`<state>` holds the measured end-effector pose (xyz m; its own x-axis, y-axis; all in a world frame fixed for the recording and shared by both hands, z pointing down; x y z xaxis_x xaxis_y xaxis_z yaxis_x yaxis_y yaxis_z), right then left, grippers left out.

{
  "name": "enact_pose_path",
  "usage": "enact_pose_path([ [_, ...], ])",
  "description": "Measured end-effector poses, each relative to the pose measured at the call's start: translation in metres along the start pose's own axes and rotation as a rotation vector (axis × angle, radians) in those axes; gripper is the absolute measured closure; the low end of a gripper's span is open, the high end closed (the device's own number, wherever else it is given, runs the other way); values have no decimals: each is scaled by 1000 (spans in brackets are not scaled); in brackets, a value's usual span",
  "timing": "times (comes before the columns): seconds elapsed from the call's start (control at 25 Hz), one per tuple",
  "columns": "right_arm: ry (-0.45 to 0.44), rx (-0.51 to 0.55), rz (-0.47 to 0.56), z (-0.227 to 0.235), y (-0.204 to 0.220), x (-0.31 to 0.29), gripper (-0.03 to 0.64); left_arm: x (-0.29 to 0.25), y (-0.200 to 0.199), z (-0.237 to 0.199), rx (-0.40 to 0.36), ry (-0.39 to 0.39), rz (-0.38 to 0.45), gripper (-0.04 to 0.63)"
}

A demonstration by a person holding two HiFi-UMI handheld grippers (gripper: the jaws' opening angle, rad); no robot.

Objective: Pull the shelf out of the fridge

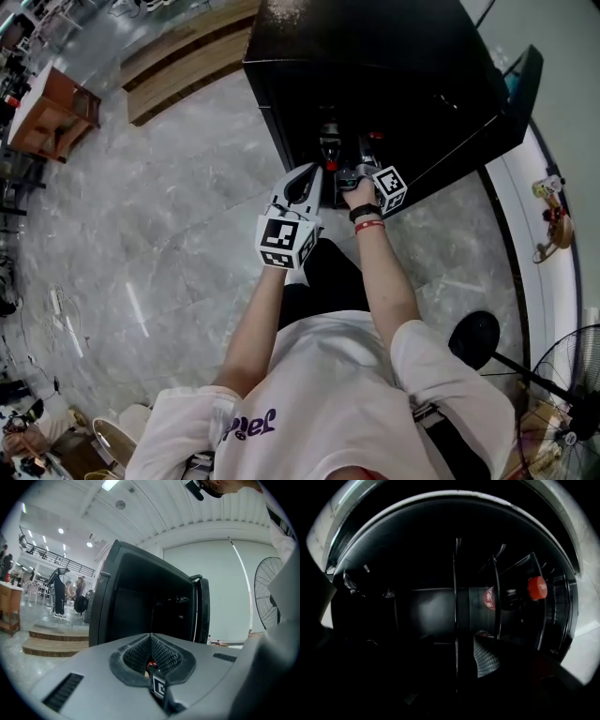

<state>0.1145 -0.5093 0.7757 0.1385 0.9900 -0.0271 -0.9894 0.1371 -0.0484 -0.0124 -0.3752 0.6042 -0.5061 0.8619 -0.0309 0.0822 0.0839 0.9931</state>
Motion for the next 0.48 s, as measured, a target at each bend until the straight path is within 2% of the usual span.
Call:
enact_pose_path([
  [0.48,15,-34,19,1,-6,-45,353,-10,3,-11,14,-17,-3,577],
])
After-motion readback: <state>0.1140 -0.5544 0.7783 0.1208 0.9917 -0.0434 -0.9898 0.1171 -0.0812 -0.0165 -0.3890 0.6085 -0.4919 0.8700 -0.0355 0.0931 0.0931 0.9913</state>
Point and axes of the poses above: the fingertips, and each gripper's own axes: x backward along the fingers, z to its right, y out of its underside, the point moved 1 cm from there along x, backward along the fingers, and after that the axes turned 4 degrees about z, right-handed, at the moved point
